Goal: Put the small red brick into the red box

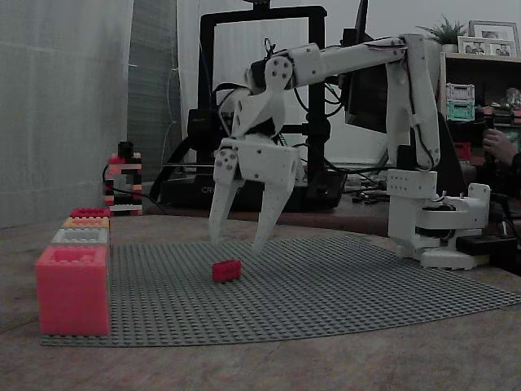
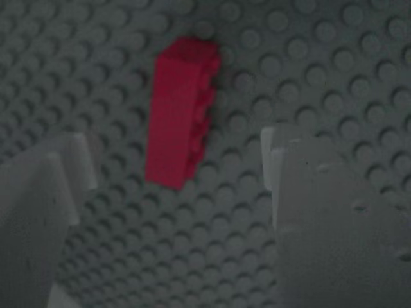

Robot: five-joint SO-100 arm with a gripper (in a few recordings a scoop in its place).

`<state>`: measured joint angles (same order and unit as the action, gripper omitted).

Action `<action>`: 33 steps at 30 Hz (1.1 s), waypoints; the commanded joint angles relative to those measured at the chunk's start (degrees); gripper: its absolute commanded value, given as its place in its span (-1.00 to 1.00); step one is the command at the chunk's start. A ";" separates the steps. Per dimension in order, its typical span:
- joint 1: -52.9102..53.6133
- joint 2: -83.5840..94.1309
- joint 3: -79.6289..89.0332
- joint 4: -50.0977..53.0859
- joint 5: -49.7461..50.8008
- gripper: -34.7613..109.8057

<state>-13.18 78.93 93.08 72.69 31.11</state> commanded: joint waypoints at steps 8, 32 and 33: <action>1.67 -2.81 -3.78 -3.43 -0.79 -0.21; 2.72 -4.39 -8.44 -5.80 -3.69 -0.52; 2.99 -3.25 -9.14 -6.42 -4.39 -0.52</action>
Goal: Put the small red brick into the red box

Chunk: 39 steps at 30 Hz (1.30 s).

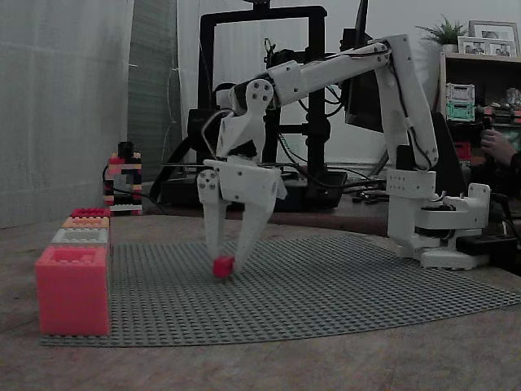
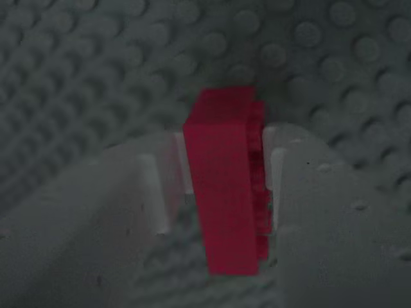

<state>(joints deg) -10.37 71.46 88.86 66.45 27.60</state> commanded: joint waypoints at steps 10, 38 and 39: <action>12.22 13.89 -14.33 -13.71 -22.68 -0.52; 27.16 -17.23 -34.28 -39.64 -47.46 -0.52; 27.16 -17.75 -34.28 -40.61 -47.29 -0.52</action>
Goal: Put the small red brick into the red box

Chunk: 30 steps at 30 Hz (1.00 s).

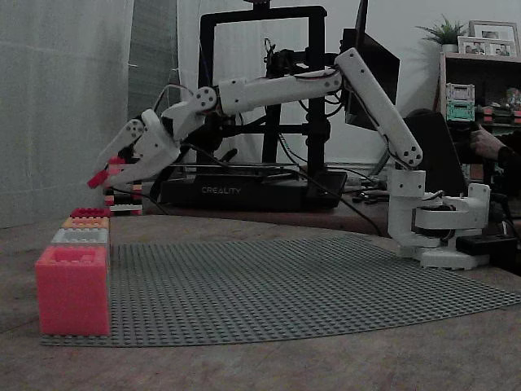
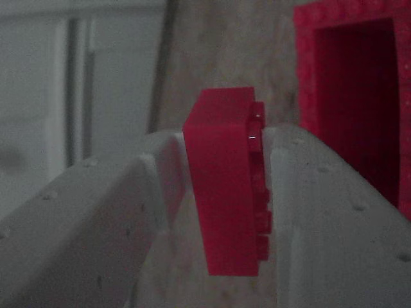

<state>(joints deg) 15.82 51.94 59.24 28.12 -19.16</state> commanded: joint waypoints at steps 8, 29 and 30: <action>0.97 -1.32 -5.27 -4.22 -0.44 -0.52; 0.97 -4.13 -5.62 -5.54 -0.44 -0.44; 0.97 -4.31 -5.62 -5.71 -0.26 -0.44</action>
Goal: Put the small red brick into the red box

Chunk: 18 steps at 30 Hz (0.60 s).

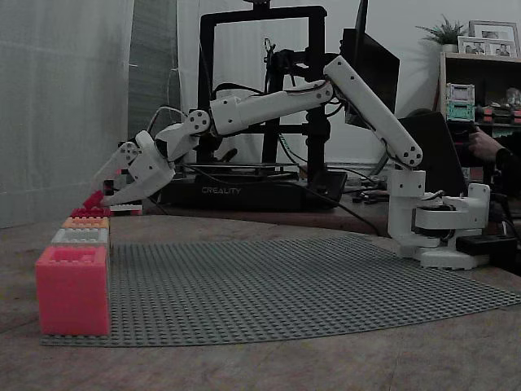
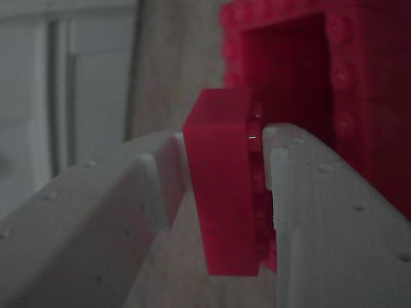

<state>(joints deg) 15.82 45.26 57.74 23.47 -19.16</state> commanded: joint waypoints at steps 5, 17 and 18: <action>0.97 1.76 -4.22 -1.67 -0.44 -0.40; 0.88 0.62 -5.71 -1.93 0.44 -0.32; 0.88 0.62 -5.89 -1.93 0.70 -0.31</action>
<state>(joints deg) 15.82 43.77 56.25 22.06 -18.28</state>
